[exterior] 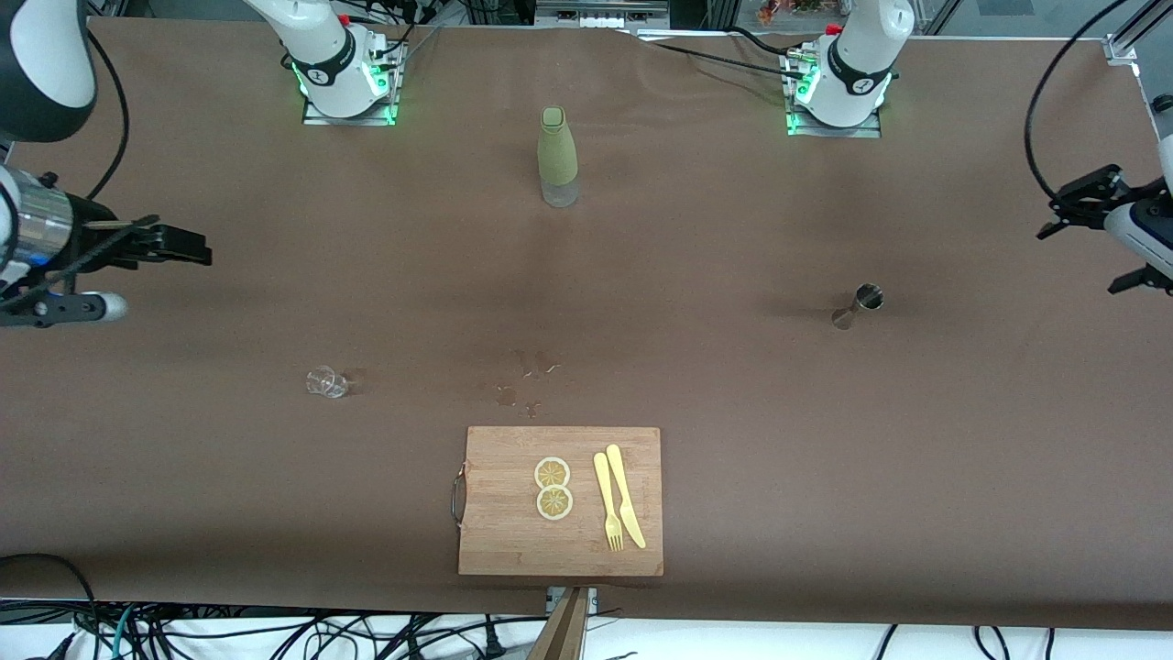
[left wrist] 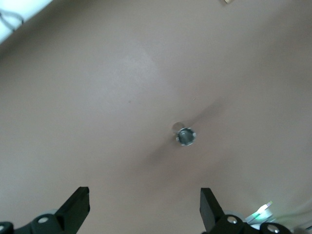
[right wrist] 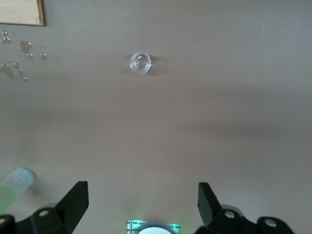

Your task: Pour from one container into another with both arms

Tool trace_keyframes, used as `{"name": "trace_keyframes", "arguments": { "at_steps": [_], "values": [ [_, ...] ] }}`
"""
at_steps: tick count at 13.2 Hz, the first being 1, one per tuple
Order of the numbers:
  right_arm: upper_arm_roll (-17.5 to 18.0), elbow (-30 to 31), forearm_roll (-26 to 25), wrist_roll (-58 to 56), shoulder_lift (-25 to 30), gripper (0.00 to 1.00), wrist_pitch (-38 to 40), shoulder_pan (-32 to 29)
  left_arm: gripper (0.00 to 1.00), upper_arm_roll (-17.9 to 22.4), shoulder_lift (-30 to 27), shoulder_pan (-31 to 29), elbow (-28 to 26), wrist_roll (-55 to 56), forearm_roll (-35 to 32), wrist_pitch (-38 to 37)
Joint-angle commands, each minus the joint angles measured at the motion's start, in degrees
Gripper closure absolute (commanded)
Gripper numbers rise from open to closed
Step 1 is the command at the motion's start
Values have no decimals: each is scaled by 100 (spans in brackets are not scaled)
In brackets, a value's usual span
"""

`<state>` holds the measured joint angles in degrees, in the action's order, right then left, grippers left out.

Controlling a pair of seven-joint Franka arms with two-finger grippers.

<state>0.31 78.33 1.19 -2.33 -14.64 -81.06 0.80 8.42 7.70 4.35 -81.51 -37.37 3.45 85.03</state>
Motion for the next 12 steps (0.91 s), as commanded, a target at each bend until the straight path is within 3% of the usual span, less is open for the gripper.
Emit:
{"name": "trace_keyframes", "arguments": {
  "at_steps": [1,4,6,8,12],
  "values": [
    [-292,253,-110,-127,539,0,-190,-10,0,-147,-470,241,-610,1875,-187,40],
    [-444,341,-163,-127,814,0,-252,-19,0,-394,-770,259,-892,3033,-196,40],
    [-418,341,-435,-144,831,0,-235,-10,0,-394,-744,259,-884,3017,-178,57],
    [-182,385,-462,-22,875,0,-182,-1,0,-394,-683,259,-849,3060,-178,75],
    [-66,368,-409,339,823,0,-234,-1,0,-394,-673,259,-858,3078,-126,102]
  ]
}}
